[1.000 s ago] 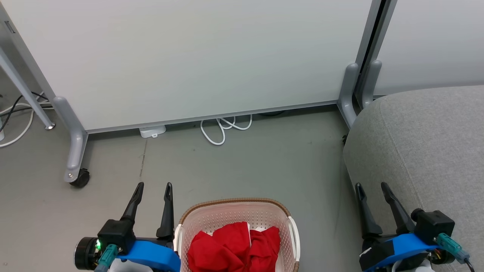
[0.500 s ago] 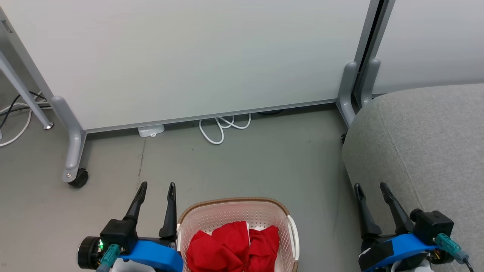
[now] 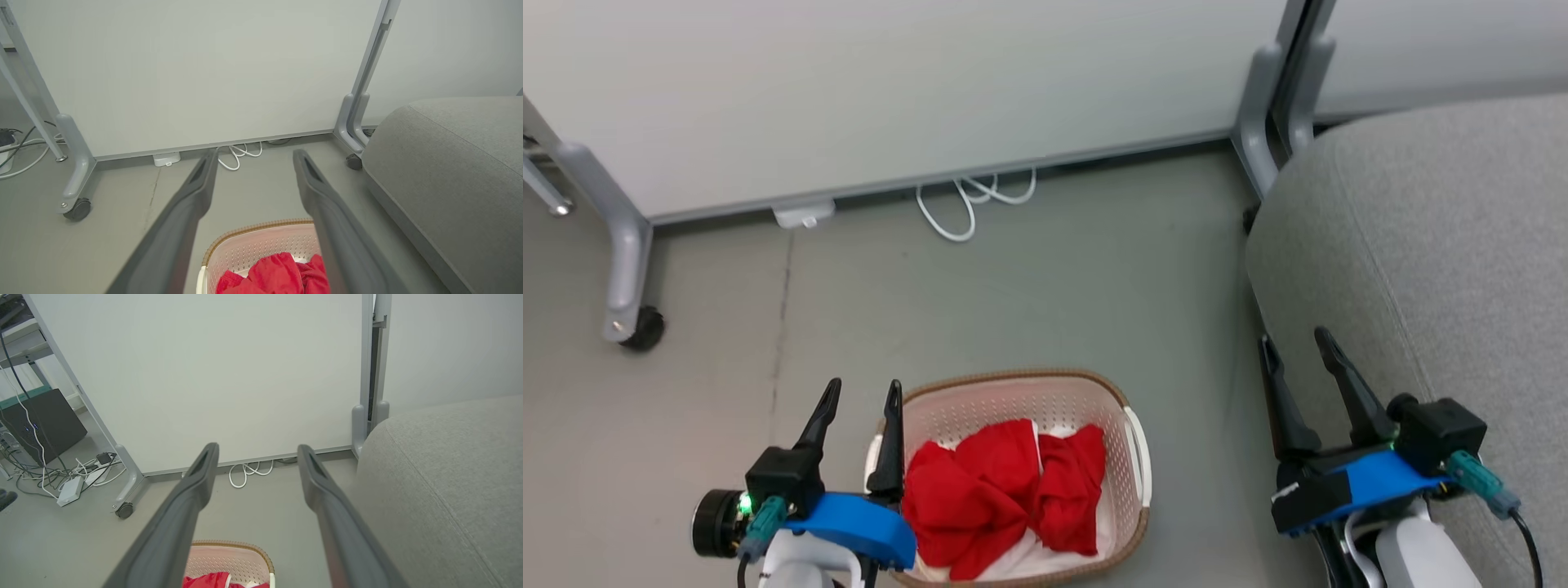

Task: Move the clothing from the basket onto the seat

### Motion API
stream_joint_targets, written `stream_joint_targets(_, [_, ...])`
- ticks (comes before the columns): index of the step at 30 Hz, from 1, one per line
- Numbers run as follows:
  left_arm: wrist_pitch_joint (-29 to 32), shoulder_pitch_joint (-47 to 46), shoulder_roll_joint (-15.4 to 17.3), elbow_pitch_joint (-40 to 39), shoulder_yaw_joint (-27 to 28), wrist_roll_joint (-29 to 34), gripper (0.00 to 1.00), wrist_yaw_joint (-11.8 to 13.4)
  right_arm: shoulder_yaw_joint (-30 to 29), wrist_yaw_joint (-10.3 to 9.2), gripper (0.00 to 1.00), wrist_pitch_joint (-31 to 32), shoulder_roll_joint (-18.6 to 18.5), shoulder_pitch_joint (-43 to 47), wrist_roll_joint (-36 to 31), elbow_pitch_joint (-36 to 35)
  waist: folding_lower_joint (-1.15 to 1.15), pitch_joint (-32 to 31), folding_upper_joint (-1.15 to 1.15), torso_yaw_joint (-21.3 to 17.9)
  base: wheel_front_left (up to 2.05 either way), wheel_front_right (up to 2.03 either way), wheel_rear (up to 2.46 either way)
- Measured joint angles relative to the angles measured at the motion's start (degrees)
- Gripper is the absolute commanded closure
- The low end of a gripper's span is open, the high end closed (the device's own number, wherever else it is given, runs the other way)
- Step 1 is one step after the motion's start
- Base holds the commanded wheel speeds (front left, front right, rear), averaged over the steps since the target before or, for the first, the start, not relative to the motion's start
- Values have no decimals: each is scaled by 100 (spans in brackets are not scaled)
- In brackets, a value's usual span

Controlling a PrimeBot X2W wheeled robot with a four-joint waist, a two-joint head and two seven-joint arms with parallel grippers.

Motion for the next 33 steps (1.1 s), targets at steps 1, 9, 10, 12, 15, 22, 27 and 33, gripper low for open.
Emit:
stream_joint_targets(1, [0, -80, 10, 83, -13, 8, 0, -4, 31, 0, 0, 1, -1, -79, -1, -26, 0, 108, 0, -28, 0, 0, 0])
stream_joint_targets(9, [0, -896, 266, 972, -346, 194, 0, -104, 294, 0, 0, -29, -3, -704, 65, -212, 0, 1064, 0, -337, 0, 0, 0])
stream_joint_targets(10, [0, -1017, 319, 1090, -419, 219, 0, -116, 333, 0, 0, -33, -3, -767, 94, -209, 1, 1185, 0, -384, 0, 0, 0])
stream_joint_targets(12, [0, -1245, 433, 1324, -543, 271, 0, -120, 433, 0, 0, -36, -8, -891, 142, -205, 1, 1428, 0, -485, 0, 0, 0])
stream_joint_targets(15, [0, -1546, 605, 1704, -725, 303, 0, -124, 601, 1, 0, -43, -7, -1027, 250, -192, 1, 1770, 0, -656, 0, 0, 0])
stream_joint_targets(22, [21, -2067, 992, 2442, -1517, 314, 0, -153, 844, 0, 0, -60, -10, -1247, 486, -304, 1, 2431, 0, -1092, 0, 0, 0])
stream_joint_targets(27, [116, -2419, 1276, 2863, -2204, 222, 0, -153, 975, 0, 0, -66, -11, -1273, 614, -439, 1, 2842, 0, -1352, 0, 0, 0])
stream_joint_targets(33, [320, -2814, 1547, 3223, -2705, -102, 0, -153, 1060, 0, 0, -67, -10, -1340, 743, -619, 1, 3288, 0, -1559, 0, 0, 0])
